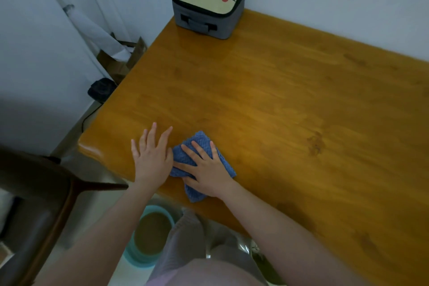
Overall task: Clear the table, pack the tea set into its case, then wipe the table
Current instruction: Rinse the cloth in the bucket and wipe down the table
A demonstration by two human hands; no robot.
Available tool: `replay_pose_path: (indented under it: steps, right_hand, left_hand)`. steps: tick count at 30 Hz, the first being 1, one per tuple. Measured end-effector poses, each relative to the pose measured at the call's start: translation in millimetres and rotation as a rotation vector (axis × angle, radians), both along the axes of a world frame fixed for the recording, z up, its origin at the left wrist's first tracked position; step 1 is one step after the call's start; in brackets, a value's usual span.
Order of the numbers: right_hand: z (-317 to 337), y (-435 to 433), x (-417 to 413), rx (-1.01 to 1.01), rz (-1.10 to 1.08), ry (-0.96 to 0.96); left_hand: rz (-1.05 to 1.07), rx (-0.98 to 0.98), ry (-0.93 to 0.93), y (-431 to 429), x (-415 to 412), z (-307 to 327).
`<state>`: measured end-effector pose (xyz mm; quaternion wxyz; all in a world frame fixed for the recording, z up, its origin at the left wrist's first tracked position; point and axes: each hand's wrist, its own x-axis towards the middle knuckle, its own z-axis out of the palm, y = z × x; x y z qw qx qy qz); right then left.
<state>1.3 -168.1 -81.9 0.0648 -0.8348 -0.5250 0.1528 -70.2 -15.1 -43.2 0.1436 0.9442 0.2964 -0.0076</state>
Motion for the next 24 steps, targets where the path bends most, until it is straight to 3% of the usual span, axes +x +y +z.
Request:
replay_pose_path:
  steps: [14, 24]
  right_hand:
    - [-8.0, -121.3, -22.9, 0.037, -0.081, -0.109]
    - [-0.8, -183.3, -37.6, -0.061, -0.22, -0.056]
  left_hand:
    - [0.001, -0.035, 0.001, -73.5, -14.9, -10.4]
    - [-0.178, -0.026, 0.04, -126.0, -22.4, -9.4]
